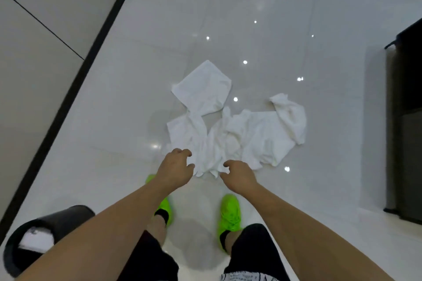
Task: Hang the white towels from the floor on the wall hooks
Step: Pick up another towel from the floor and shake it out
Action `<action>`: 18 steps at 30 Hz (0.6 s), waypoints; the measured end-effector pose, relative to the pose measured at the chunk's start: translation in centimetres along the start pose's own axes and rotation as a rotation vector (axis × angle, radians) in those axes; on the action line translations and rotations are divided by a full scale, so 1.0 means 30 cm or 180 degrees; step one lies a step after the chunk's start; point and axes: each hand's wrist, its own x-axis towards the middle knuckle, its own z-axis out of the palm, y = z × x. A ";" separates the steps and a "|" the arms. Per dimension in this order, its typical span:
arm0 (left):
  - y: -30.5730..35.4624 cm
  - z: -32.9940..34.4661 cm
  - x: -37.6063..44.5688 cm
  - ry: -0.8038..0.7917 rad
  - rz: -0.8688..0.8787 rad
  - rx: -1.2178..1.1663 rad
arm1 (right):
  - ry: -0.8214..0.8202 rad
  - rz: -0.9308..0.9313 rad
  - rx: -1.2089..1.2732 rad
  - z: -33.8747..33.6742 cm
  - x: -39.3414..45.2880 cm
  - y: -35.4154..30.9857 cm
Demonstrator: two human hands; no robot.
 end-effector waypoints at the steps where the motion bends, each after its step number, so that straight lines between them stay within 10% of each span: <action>1: -0.050 0.056 0.077 -0.0062 -0.0033 -0.0018 | -0.0019 0.0088 0.0067 0.066 0.083 0.017; 9: -0.472 0.562 0.755 -0.0330 -0.0117 0.0024 | -0.0021 0.0470 0.0526 0.575 0.854 0.208; 15: -0.600 0.856 1.136 -0.0159 0.0074 0.0006 | 0.1962 0.0789 -0.0248 0.557 1.388 0.401; 18: -0.584 0.926 1.220 -0.0085 0.0232 -0.0010 | 0.2086 0.1009 -0.0627 0.470 1.528 0.490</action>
